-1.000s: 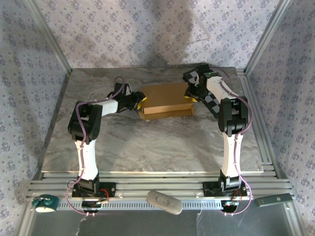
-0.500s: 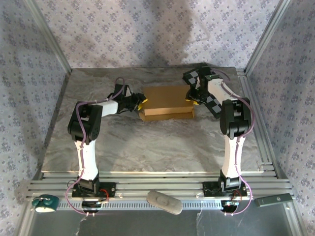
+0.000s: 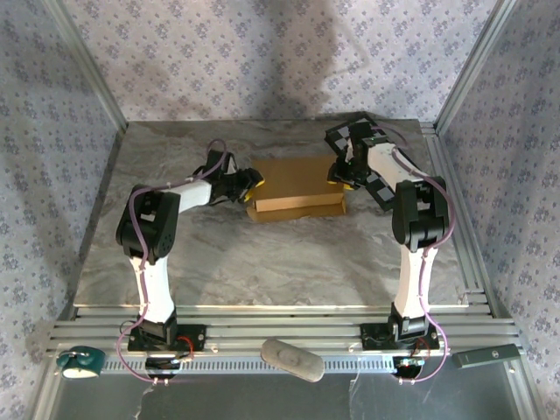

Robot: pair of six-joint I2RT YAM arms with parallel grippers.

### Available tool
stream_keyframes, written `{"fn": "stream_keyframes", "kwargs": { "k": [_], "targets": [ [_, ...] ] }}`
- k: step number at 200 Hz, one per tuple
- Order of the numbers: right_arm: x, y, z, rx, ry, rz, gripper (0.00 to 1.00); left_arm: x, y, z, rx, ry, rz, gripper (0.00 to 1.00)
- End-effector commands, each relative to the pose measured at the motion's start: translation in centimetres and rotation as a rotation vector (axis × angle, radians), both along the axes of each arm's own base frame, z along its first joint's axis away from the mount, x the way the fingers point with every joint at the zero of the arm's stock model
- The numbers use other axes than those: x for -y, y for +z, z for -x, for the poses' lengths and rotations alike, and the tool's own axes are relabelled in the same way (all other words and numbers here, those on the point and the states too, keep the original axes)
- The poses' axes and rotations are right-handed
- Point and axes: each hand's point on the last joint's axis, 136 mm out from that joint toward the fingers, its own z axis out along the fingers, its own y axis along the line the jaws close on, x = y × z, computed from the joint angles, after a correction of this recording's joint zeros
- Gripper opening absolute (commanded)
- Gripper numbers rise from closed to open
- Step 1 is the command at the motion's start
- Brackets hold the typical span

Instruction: Fold the paper box

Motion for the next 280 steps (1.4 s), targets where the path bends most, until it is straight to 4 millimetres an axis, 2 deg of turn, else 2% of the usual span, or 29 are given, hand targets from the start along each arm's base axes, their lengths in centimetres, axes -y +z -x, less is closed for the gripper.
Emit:
{"fn": "stream_keyframes", "kwargs": {
  "k": [1, 19, 44, 55, 77, 108, 122, 147, 171, 184, 203, 232, 255, 265, 273, 280],
  "targets": [
    [-3.1, 5.5, 0.5, 0.092, 0.082, -0.127, 0.49, 1.2, 4.6, 1.3, 0.012, -0.081, -0.046, 0.62],
    [-1.8, 6.7, 0.3, 0.140, 0.055, -0.146, 0.49, 0.0, 5.9, 1.0, 0.018, -0.057, -0.073, 0.63],
    [0.1, 6.1, 1.4, 0.175, 0.031, -0.146, 0.50, -2.5, 6.6, 1.8, 0.022, -0.030, -0.140, 0.63],
    [0.6, 5.6, 2.0, 0.184, 0.032, -0.151, 0.50, -3.1, 6.1, 2.6, -0.001, -0.034, -0.138, 0.62],
    [0.4, 4.0, 3.3, 0.142, 0.046, -0.173, 0.48, -2.9, 4.1, 4.4, -0.064, -0.083, -0.085, 0.58],
    [0.1, 3.2, 4.1, 0.120, 0.042, -0.154, 0.47, -3.6, 2.5, 6.5, -0.109, -0.097, -0.113, 0.56],
    [0.9, 3.0, 4.3, 0.124, 0.004, -0.143, 0.45, -4.7, 2.1, 7.5, -0.139, -0.072, -0.149, 0.52],
    [2.3, 2.5, 4.5, 0.134, -0.055, -0.178, 0.43, -5.2, 2.1, 9.7, -0.125, -0.090, -0.141, 0.38],
    [2.5, 2.3, 4.2, 0.127, -0.054, -0.192, 0.43, -5.8, 1.3, 11.9, -0.119, -0.144, -0.172, 0.38],
    [2.4, 2.2, 3.8, 0.121, -0.049, -0.191, 0.44, -5.8, 0.7, 12.5, -0.117, -0.162, -0.166, 0.42],
    [2.6, 1.9, 3.2, 0.097, -0.062, -0.174, 0.44, -5.3, -0.3, 12.6, -0.102, -0.199, -0.167, 0.47],
    [2.8, 1.5, 2.2, 0.070, -0.083, -0.144, 0.44, -5.4, -1.8, 11.7, -0.085, -0.204, -0.204, 0.43],
    [2.7, 1.5, 1.3, 0.073, -0.088, -0.123, 0.44, -6.0, -1.0, 9.6, -0.035, -0.131, -0.162, 0.42],
    [2.6, 1.2, 1.0, 0.065, -0.094, -0.120, 0.44, -6.1, 0.0, 8.8, 0.002, -0.101, -0.136, 0.35],
    [2.5, 1.1, 0.8, 0.062, -0.097, -0.117, 0.44, -6.0, 0.8, 8.3, 0.030, -0.084, -0.117, 0.22],
    [2.5, 1.0, 0.7, 0.059, -0.099, -0.114, 0.44, -5.9, 1.2, 8.0, 0.037, -0.071, -0.108, 0.15]
  ]
}}
